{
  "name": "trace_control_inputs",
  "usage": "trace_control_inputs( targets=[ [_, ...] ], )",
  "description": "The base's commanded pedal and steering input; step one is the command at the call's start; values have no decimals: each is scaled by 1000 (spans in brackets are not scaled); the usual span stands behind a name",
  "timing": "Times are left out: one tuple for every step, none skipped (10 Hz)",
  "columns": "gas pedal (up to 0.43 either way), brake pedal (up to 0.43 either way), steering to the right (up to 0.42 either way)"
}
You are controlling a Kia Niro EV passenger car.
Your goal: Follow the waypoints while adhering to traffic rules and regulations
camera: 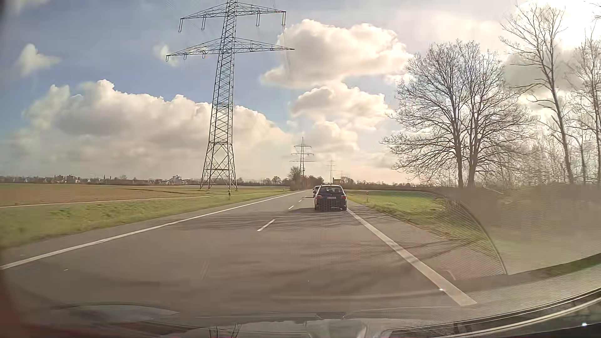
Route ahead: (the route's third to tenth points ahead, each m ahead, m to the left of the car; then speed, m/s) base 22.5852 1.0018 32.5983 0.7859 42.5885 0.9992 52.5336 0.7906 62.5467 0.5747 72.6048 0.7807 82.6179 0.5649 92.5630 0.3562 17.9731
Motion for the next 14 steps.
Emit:
trace_control_inputs(
  targets=[
    [248,0,-1],
    [248,0,0],
    [248,0,-1],
    [248,0,0],
    [248,0,0],
    [248,0,0],
    [248,0,0],
    [248,0,0],
    [248,0,0],
    [248,0,0],
    [248,0,0],
    [248,0,0],
    [248,0,0],
    [248,0,0]
  ],
)
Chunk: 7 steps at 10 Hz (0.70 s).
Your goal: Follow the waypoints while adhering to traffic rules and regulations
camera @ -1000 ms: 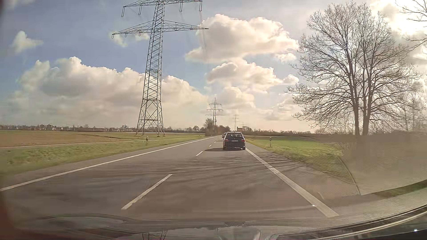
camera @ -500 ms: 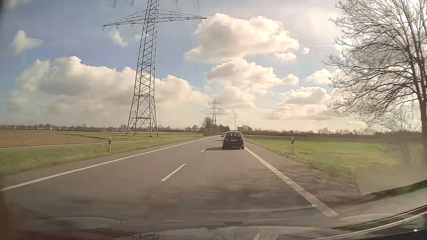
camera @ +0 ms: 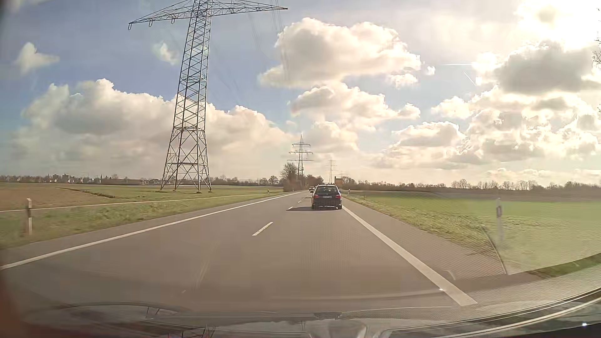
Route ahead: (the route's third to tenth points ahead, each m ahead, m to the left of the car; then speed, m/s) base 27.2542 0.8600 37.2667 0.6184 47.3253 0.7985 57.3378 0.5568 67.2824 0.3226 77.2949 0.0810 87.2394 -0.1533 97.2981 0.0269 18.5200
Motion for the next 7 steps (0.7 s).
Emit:
trace_control_inputs(
  targets=[
    [248,0,0],
    [248,0,0],
    [248,0,0],
    [248,0,0],
    [248,0,0],
    [248,0,0],
    [248,0,0]
  ],
)
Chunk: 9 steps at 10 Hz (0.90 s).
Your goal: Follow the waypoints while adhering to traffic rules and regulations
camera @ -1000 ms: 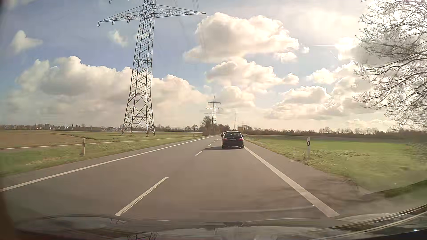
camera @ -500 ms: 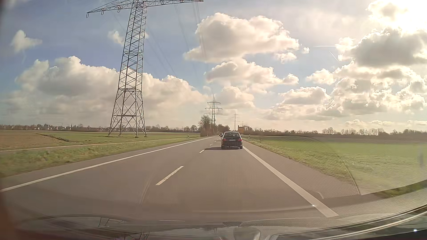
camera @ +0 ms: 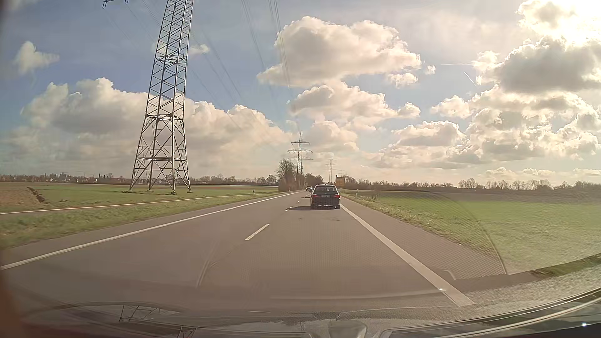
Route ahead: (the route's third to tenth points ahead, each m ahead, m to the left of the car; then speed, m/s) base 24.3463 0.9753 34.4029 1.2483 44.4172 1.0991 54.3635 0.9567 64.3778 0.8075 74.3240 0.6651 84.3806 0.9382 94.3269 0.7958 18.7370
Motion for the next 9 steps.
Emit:
trace_control_inputs(
  targets=[
    [248,0,0],
    [248,0,0],
    [248,0,0],
    [248,0,0],
    [248,0,0],
    [248,0,0],
    [248,0,0],
    [248,0,0],
    [248,0,0]
  ],
)
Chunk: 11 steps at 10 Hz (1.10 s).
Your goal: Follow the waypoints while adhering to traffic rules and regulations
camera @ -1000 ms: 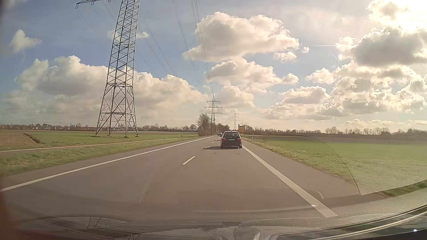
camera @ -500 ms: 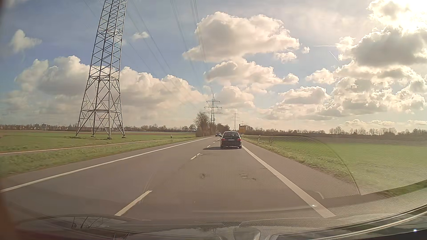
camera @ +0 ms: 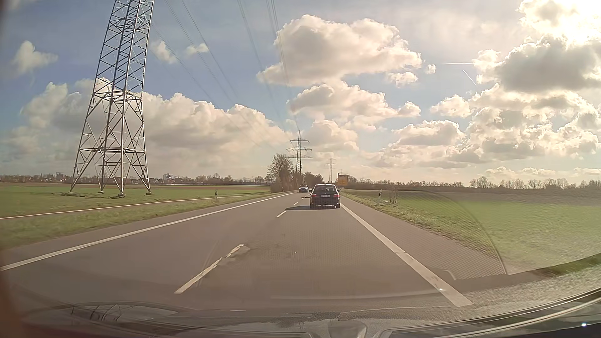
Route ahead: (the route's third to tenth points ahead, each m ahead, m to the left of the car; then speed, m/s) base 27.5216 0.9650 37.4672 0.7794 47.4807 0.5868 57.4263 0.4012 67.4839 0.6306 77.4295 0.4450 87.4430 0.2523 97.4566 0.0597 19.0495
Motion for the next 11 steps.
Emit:
trace_control_inputs(
  targets=[
    [248,0,0],
    [248,0,0],
    [248,0,0],
    [248,0,0],
    [248,0,0],
    [248,0,1],
    [248,0,0],
    [248,0,0],
    [248,0,1],
    [248,0,0],
    [248,0,1]
  ],
)
